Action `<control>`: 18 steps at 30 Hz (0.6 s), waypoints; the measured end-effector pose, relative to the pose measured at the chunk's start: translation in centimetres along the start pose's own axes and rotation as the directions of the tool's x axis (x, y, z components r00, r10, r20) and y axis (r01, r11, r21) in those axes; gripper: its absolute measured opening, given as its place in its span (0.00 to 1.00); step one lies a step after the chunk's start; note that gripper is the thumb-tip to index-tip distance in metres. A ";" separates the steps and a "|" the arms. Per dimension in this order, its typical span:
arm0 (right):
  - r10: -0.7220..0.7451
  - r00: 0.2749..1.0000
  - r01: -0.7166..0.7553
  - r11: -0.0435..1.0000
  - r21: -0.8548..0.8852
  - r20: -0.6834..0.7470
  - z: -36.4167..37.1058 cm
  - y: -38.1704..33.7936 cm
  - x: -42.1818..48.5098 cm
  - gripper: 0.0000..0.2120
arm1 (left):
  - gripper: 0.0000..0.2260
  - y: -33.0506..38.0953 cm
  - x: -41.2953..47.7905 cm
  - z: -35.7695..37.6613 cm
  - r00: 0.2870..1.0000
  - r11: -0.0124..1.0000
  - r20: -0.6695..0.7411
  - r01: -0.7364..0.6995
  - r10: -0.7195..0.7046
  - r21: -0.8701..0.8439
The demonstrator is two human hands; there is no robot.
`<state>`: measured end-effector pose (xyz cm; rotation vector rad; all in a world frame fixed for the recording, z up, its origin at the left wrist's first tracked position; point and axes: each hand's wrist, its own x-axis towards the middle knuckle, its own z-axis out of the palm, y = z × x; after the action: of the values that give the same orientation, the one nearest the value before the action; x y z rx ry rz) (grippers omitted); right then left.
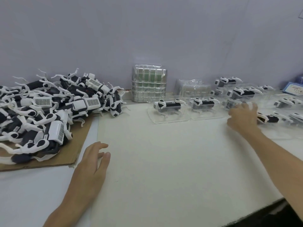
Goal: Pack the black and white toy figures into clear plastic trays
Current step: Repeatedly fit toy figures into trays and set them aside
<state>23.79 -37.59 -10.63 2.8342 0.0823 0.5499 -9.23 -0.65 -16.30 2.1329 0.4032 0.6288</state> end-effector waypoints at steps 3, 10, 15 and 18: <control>0.000 0.980 0.058 0.957 0.286 -0.199 -1.5 -4.4 0.9 0.21 | 0.07 -0.1 0.0 0.0 1.000 1.000 0.008 0.000 0.000 -0.007; 0.246 0.953 -0.177 0.925 0.336 -0.174 -2.5 -4.1 7.1 0.30 | 0.11 -0.1 0.3 0.2 1.000 0.999 0.010 0.029 -0.029 -0.021; 0.213 0.976 -0.191 0.941 0.279 -0.051 -0.9 -0.5 9.3 0.20 | 0.08 -0.2 0.7 0.5 1.000 0.999 -0.006 -0.005 0.005 0.043; 0.089 0.987 -0.052 0.965 0.259 -0.134 -0.4 0.7 9.1 0.13 | 0.11 -0.3 0.7 0.5 1.000 0.995 -0.001 -0.016 0.016 0.096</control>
<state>32.03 -37.19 -6.80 3.0510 0.0840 0.8151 -8.35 -0.45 -16.56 2.2292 0.4252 0.6325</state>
